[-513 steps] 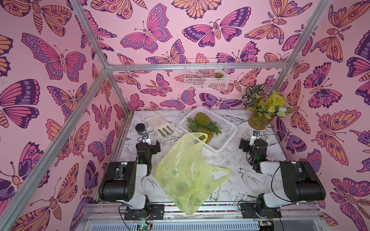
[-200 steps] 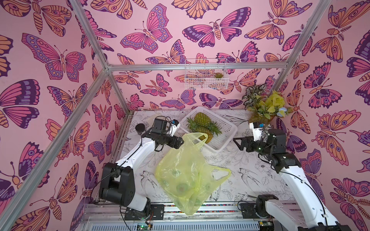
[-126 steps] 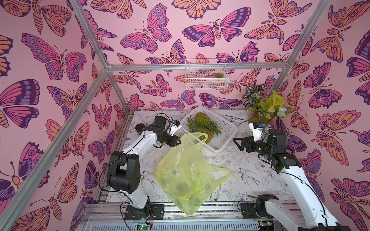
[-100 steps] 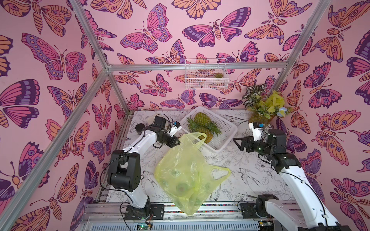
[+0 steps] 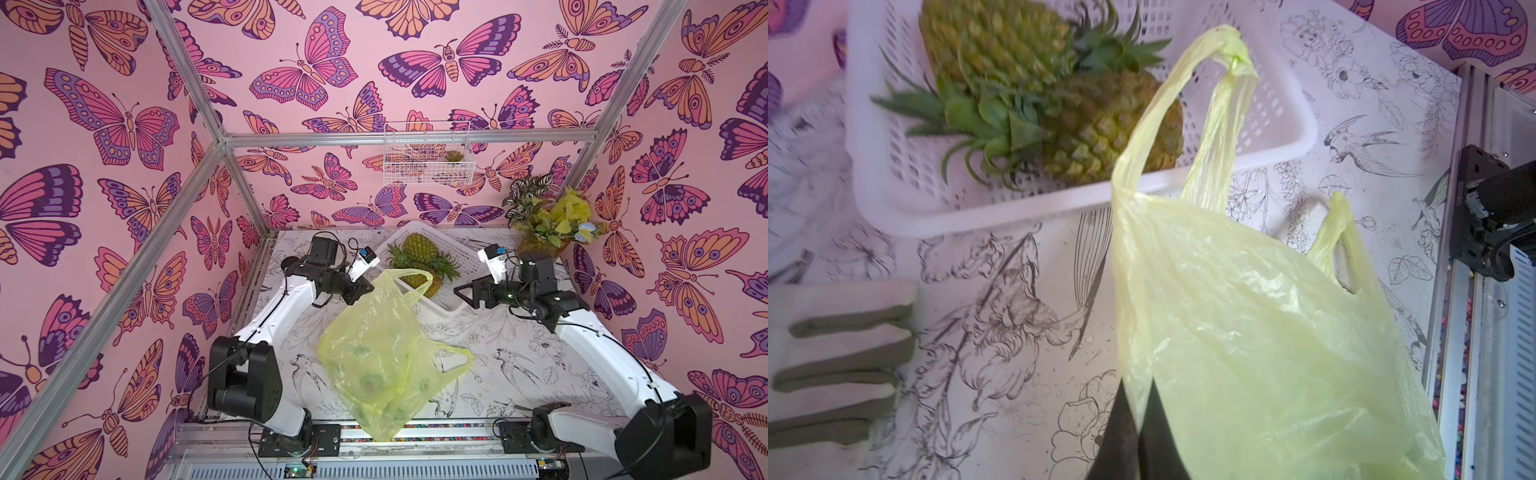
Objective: Place the pineapple into a plastic bag & tie a knot
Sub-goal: Open the plastic bag at the center of the board.
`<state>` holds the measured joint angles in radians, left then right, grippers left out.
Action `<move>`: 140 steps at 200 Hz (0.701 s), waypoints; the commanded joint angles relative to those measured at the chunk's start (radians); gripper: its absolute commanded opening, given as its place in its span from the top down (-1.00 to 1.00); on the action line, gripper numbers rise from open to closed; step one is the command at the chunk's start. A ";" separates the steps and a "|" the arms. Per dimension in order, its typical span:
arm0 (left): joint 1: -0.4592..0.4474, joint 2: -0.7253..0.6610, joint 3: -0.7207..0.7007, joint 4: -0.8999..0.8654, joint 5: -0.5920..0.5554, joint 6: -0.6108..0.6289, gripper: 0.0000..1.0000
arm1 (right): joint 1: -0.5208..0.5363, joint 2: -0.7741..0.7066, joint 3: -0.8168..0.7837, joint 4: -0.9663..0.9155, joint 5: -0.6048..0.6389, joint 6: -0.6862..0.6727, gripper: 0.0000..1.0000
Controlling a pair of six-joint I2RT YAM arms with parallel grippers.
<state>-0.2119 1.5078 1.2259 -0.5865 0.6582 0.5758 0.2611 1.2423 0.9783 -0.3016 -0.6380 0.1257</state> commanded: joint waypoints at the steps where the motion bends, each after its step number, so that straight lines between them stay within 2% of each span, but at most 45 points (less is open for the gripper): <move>1: -0.006 -0.031 -0.014 0.022 0.049 0.075 1.00 | 0.051 0.081 0.067 0.009 -0.059 -0.040 -0.89; 46: -0.008 -0.055 -0.016 0.022 0.092 0.118 1.00 | 0.111 0.225 0.138 0.144 -0.039 -0.063 -0.88; 59: -0.008 -0.055 -0.017 0.022 0.090 0.123 1.00 | 0.126 0.257 0.158 0.180 -0.042 -0.059 -0.81; 74: -0.008 -0.058 -0.016 0.022 0.092 0.130 1.00 | 0.141 0.287 0.163 0.235 -0.064 -0.066 -0.60; 81: -0.008 -0.061 -0.014 0.022 0.092 0.131 1.00 | 0.147 0.300 0.163 0.265 -0.080 -0.064 -0.45; 86: -0.008 -0.062 -0.014 0.022 0.091 0.134 1.00 | 0.151 0.311 0.166 0.280 -0.089 -0.058 -0.27; 92: -0.008 -0.063 -0.015 0.022 0.084 0.136 1.00 | 0.154 0.321 0.175 0.291 -0.100 -0.053 0.01; 105: -0.007 -0.068 -0.012 0.022 0.046 0.137 1.00 | 0.157 0.353 0.203 0.284 -0.117 -0.040 0.83; 109: -0.006 -0.070 -0.010 0.024 0.027 0.135 0.99 | 0.160 0.358 0.210 0.281 -0.121 -0.034 0.98; 119: -0.003 -0.082 -0.008 0.046 -0.022 0.116 0.78 | 0.164 0.356 0.217 0.283 -0.113 -0.016 1.00; 134: 0.012 -0.110 -0.017 0.131 -0.104 0.037 0.12 | 0.182 0.337 0.205 0.320 -0.067 0.037 1.00; 140: 0.020 -0.126 -0.021 0.174 -0.136 -0.007 -0.09 | 0.196 0.337 0.201 0.331 -0.030 0.058 1.00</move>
<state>-0.2146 1.4471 1.2236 -0.5411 0.6476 0.6746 0.4248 1.5959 1.1622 -0.0395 -0.7166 0.1078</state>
